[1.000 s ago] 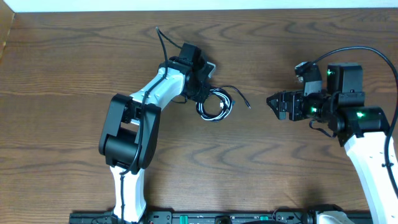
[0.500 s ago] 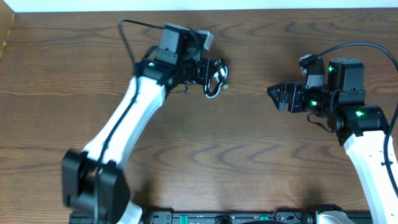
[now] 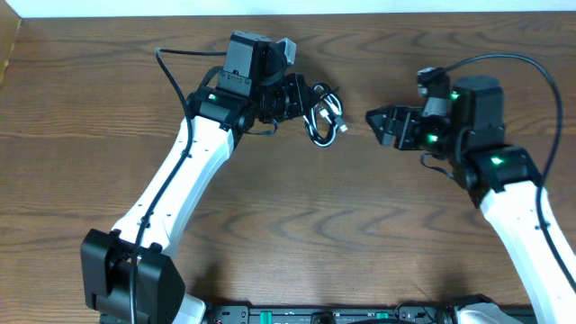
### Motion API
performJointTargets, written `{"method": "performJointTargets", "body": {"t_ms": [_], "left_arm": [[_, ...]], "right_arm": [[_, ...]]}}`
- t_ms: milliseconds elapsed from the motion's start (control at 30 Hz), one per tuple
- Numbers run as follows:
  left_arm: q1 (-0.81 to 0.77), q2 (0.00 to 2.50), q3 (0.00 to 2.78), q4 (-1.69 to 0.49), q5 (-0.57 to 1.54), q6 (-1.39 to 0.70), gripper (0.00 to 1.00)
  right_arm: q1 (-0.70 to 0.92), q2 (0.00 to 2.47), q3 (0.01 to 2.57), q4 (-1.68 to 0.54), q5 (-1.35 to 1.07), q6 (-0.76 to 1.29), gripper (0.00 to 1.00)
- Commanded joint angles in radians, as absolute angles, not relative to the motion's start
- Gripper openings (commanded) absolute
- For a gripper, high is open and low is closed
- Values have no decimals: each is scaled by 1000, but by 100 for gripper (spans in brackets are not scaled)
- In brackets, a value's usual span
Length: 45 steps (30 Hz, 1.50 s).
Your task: Untangle cables
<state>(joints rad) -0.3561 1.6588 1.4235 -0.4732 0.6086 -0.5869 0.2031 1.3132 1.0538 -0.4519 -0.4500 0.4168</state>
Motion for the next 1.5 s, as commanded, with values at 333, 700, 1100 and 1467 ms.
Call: {"method": "performJointTargets", "body": {"t_ms": [333, 700, 1100, 1467], "left_arm": [[-355, 1659, 1436, -469, 587, -1028, 8], [-355, 1659, 1436, -469, 585, -1246, 7], [-355, 1659, 1436, -481, 322, -1452, 7], [-355, 1659, 1436, -644, 328, -1399, 7]], "right_arm": [[302, 1399, 1065, -321, -621, 226, 70], [348, 1412, 1065, -246, -619, 223, 66], [374, 1417, 1065, -198, -507, 303, 66], [423, 1524, 1065, -229, -507, 88, 59]]}}
